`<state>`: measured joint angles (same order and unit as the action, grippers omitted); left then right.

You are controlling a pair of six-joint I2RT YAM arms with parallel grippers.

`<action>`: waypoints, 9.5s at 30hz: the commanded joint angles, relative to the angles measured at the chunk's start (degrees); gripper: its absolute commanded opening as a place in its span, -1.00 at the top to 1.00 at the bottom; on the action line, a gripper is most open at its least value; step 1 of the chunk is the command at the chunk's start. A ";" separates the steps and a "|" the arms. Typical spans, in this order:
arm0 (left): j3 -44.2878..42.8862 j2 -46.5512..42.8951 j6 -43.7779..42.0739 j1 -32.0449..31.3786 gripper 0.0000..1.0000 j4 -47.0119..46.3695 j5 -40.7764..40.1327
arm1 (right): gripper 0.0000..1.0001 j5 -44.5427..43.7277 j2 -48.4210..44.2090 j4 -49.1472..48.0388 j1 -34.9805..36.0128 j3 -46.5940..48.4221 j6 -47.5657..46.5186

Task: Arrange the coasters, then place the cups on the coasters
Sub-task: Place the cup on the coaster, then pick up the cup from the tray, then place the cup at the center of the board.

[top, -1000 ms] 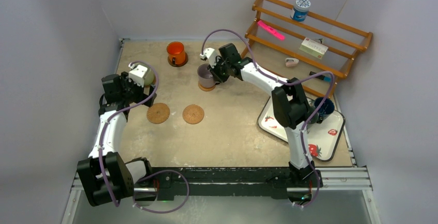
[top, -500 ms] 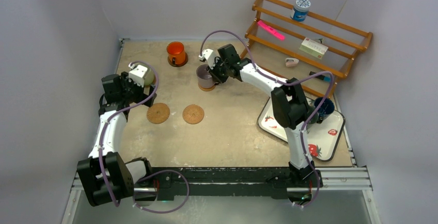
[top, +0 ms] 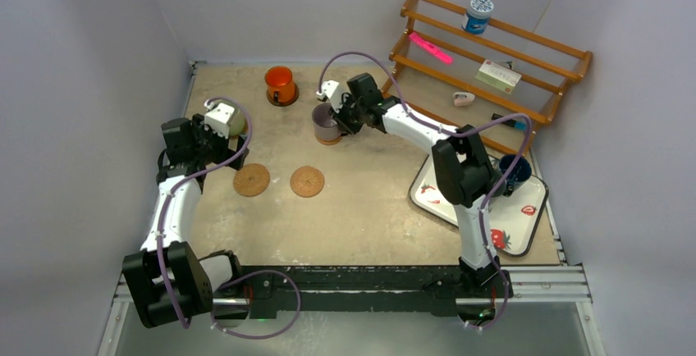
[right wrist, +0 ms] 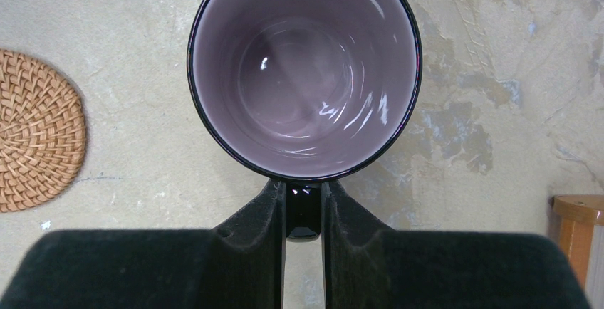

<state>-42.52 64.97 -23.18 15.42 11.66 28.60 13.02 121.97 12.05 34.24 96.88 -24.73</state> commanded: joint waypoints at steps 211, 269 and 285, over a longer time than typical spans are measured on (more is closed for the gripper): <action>-0.62 -21.16 -11.86 0.66 -1.00 22.90 14.00 | 1.00 14.95 -55.21 28.29 -47.73 -45.90 -28.20; -0.54 -21.39 -11.97 0.82 -1.00 22.97 13.95 | 0.34 -1.82 -33.24 8.25 -6.15 -40.10 0.00; -0.59 -21.29 -12.13 0.76 -1.00 23.06 14.14 | -0.43 6.99 -34.89 20.57 -1.83 -37.22 -4.29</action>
<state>-43.20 43.92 -34.15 15.73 35.46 40.95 14.96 88.86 28.49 29.93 57.41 -27.27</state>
